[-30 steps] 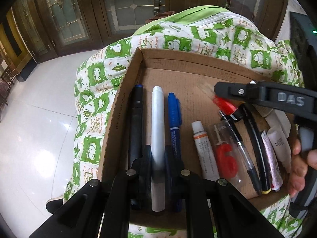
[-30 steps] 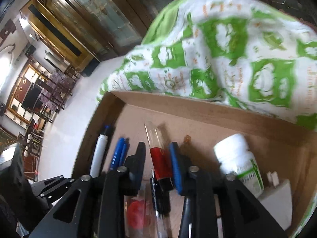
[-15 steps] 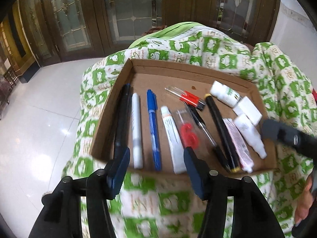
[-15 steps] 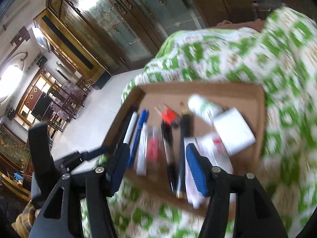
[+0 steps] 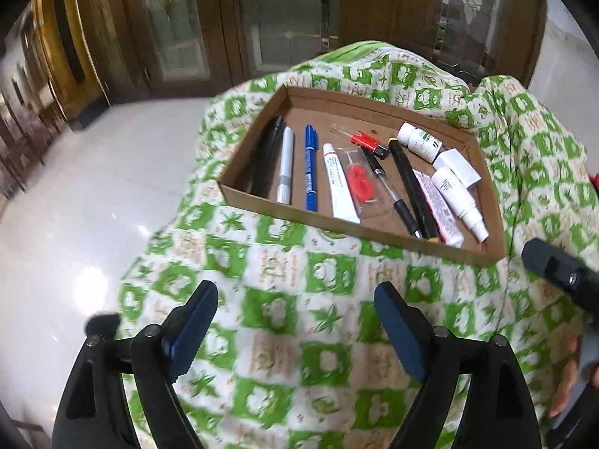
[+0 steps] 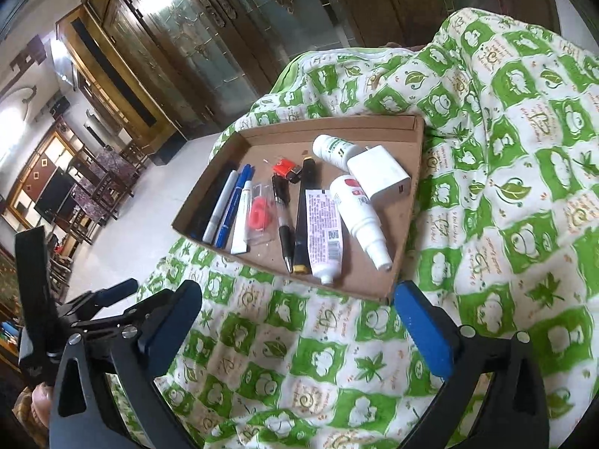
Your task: Organize rigid objects
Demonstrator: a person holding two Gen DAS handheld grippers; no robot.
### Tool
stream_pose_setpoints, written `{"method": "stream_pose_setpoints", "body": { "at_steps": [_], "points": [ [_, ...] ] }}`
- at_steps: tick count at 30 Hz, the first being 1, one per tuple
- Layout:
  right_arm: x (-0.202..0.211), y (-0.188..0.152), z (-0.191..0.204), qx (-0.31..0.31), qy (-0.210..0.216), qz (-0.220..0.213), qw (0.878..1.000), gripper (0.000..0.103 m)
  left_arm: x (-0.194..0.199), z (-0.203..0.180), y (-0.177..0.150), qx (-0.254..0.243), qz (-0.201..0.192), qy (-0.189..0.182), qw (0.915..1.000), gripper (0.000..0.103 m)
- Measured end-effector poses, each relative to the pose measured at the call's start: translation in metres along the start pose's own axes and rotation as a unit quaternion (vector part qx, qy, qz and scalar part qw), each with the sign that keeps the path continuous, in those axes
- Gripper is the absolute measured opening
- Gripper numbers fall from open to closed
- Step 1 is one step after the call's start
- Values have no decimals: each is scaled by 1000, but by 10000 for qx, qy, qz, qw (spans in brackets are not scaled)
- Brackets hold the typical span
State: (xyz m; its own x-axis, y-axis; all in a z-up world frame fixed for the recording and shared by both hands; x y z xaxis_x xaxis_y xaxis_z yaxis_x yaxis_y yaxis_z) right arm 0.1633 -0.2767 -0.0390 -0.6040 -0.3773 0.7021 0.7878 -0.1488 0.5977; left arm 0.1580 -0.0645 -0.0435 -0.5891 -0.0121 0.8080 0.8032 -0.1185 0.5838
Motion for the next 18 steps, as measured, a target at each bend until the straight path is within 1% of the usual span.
{"method": "stream_pose_setpoints", "body": {
  "at_steps": [3,5,7,11,18],
  "points": [
    [8,-8,4,132,-90,-66,9999,103,14,-5,-7,-227,-247,129,9994,92],
    [13,-13,6,231,-195,-120,9995,103,21,-7,-10,-278,-348,216,9988,96],
    [17,-16,8,310,-304,-174,9989,103,30,-10,-10,-328,-458,229,9982,99],
    [27,-24,12,430,-475,-256,9976,103,42,-15,-8,-381,-541,251,9975,102],
    [49,-31,19,556,-650,-522,9950,103,55,-19,-7,-391,-569,410,9968,102]
  ]
}}
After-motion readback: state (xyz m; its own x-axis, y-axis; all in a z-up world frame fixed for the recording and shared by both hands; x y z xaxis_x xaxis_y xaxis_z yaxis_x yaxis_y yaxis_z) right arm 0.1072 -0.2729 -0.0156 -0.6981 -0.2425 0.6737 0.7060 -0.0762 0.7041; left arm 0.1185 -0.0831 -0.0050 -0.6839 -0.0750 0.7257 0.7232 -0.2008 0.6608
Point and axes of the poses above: each gripper's, at about its wrist camera, not at the fingertips, and x roughly against the way its jaws point, z to its left, y to its top, the point moved 2 cm from there along -x, roughly the way its jaws point, and after that the axes turned 6 degrees about -x, right-handed, at the moved point
